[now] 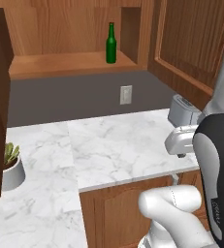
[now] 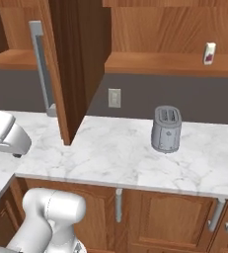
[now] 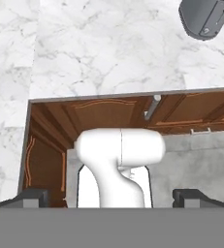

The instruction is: Sort all alcoholic drinks to one cabinet, and non-alcoholic drinks to the other.

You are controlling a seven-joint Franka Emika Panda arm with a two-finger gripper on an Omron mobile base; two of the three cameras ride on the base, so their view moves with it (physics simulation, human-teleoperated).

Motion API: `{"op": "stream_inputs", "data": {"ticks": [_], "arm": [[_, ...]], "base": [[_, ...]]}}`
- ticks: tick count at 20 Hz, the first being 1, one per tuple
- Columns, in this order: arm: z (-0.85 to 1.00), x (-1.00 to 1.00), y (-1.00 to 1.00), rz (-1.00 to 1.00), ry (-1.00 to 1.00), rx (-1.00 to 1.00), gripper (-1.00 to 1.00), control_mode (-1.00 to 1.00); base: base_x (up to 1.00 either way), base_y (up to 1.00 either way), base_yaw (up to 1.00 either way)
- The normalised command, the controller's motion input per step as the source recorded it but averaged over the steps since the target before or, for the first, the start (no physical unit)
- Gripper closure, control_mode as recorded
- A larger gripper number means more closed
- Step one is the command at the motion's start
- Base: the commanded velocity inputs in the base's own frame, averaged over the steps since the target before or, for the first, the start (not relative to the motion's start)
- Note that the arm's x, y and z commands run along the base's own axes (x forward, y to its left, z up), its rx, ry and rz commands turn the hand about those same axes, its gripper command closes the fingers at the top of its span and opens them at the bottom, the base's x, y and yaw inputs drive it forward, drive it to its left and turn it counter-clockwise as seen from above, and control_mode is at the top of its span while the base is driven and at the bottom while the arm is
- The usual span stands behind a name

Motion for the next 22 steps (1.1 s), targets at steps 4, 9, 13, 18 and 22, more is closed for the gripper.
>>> {"op": "stream_inputs", "data": {"ticks": [4, 9, 13, 18, 22], "arm": [[0.00, 0.00, 0.00, 0.00, 0.00, 0.00, -1.00, 1.00], [0.00, 0.00, 0.00, 0.00, 0.00, 0.00, -1.00, 1.00], [0.00, 0.00, 0.00, 0.00, 0.00, 0.00, -1.00, 1.00], [0.00, 0.00, 0.00, 0.00, 0.00, 0.00, -1.00, 1.00], [0.00, 0.00, 0.00, 0.00, 0.00, 0.00, -1.00, 1.00]], "base": [[-0.66, -0.20, 0.26], [-0.98, -0.46, 0.14], [-1.00, -0.44, 0.00], [-1.00, -0.40, 0.05], [-0.69, -0.71, 0.06]]}}
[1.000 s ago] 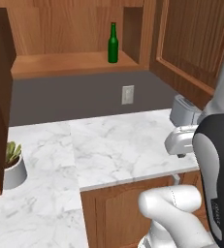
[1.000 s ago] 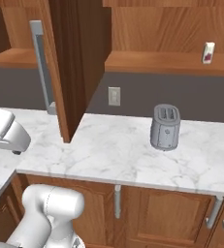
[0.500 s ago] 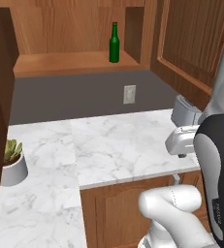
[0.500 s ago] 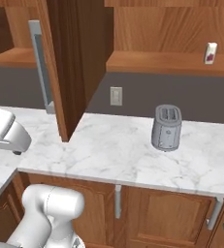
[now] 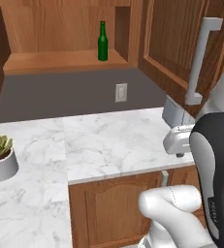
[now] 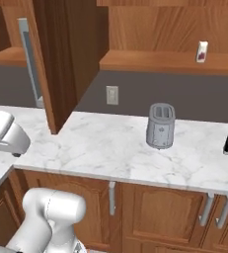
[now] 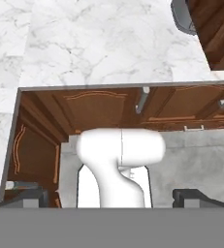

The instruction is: Sort all alcoholic drinks to one cabinet, and non-alcoholic drinks to the other.

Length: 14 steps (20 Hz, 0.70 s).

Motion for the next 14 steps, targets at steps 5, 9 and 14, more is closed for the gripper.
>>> {"op": "stream_inputs", "data": {"ticks": [5, 9, 14], "arm": [[0.00, 0.00, 0.00, 0.00, 0.00, 0.00, -1.00, 1.00], [0.00, 0.00, 0.00, 0.00, 0.00, 0.00, -1.00, 1.00], [0.00, 0.00, 0.00, 0.00, 0.00, 0.00, -1.00, 1.00]], "base": [[-0.37, -0.92, 0.00], [-0.36, -0.71, 0.00], [-0.11, -0.52, 0.00]]}}
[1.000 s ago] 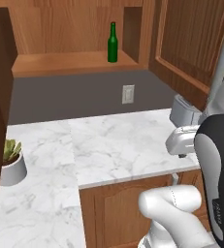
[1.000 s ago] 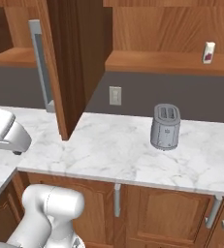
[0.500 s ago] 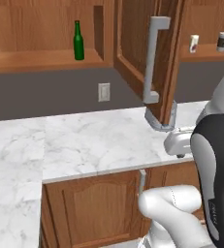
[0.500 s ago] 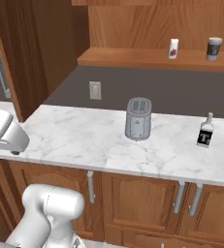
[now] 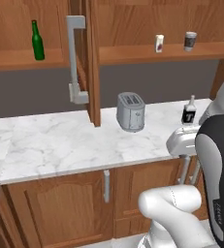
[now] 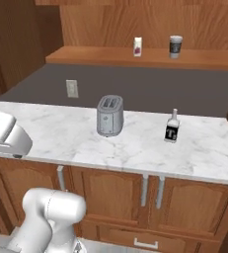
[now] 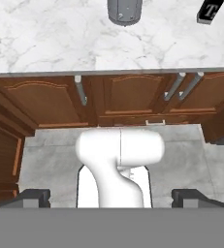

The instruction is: Sort all alcoholic drinks to one cabinet, and non-alcoholic drinks to the other.

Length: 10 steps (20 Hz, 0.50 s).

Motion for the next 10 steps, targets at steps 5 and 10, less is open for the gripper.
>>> {"op": "stream_inputs", "data": {"ticks": [5, 10], "arm": [[0.00, 0.00, 0.00, 0.00, 0.00, 0.00, -1.00, 1.00], [0.00, 0.00, 0.00, 0.00, 0.00, 0.00, -1.00, 1.00]], "base": [[0.03, -0.52, 0.00], [0.19, -0.57, 0.00]]}}
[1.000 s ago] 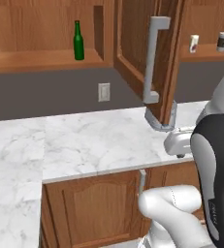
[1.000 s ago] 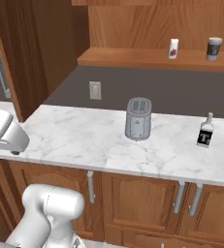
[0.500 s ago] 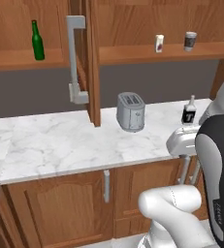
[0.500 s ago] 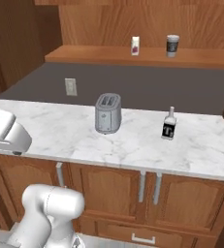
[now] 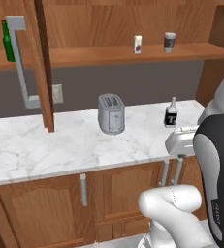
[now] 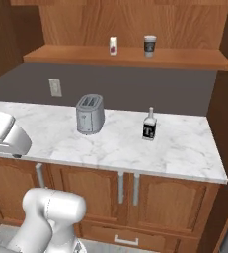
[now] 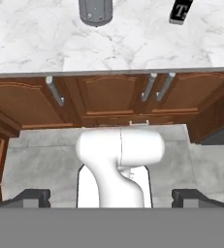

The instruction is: Sort all alcoholic drinks to one cabinet, and non-alcoholic drinks to the other.

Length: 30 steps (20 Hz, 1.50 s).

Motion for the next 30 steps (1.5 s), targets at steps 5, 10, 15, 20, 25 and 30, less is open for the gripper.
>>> {"op": "stream_inputs", "data": {"ticks": [5, 10, 15, 20, 25, 30], "arm": [[0.00, 0.00, 0.00, 0.00, 0.00, 0.00, -1.00, 1.00], [0.00, 0.00, 0.00, 0.00, 0.00, 0.00, -1.00, 1.00], [0.00, 0.00, 0.00, 0.00, 0.00, 0.00, -1.00, 1.00], [0.00, 0.00, 0.00, 0.00, 0.00, 0.00, -1.00, 1.00], [0.00, 0.00, 0.00, 0.00, 0.00, 0.00, -1.00, 1.00], [0.00, 0.00, 0.00, 0.00, 0.00, 0.00, -1.00, 1.00]], "base": [[0.35, -0.56, 0.00], [0.54, -0.31, 0.00], [0.48, -0.32, 0.00], [0.39, -0.54, 0.00], [0.48, -0.50, 0.00], [0.42, -0.29, 0.00]]}}
